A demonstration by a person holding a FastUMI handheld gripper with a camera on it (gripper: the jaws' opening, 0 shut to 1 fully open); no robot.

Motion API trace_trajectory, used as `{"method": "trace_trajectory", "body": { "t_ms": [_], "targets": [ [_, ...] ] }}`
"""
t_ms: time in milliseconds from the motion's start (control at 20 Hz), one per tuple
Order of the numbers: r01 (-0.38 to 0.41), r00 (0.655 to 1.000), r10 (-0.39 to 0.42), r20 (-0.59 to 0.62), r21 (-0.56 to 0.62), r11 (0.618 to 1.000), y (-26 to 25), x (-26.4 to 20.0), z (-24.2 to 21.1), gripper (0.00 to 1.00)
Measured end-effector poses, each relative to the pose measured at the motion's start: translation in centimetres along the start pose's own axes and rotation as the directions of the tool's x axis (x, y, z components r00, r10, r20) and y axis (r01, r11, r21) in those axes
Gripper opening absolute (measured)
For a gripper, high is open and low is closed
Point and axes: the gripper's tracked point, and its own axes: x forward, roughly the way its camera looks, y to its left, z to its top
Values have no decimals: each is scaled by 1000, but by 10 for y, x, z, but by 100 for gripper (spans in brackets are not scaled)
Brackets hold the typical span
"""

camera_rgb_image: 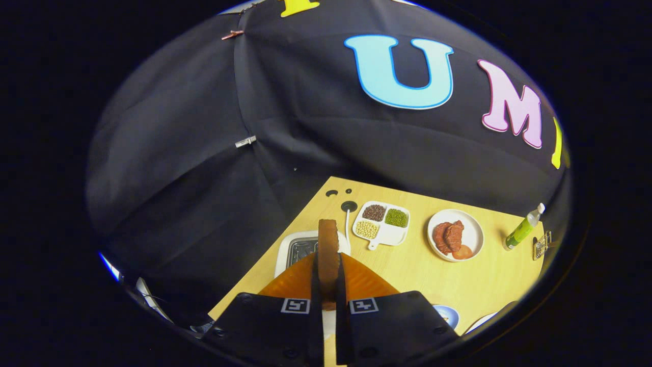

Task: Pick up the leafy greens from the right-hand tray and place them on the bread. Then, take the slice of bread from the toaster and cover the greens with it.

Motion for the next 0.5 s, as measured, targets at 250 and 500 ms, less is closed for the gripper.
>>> {"method": "trace_trajectory", "body": {
  "t_ms": [250,500],
  "targets": [
    [64,997,-65,37,21,998,-43,-53,-4,14],
    [179,984,-179,-3,58,982,-98,-81,-52,13]
  ]
}}
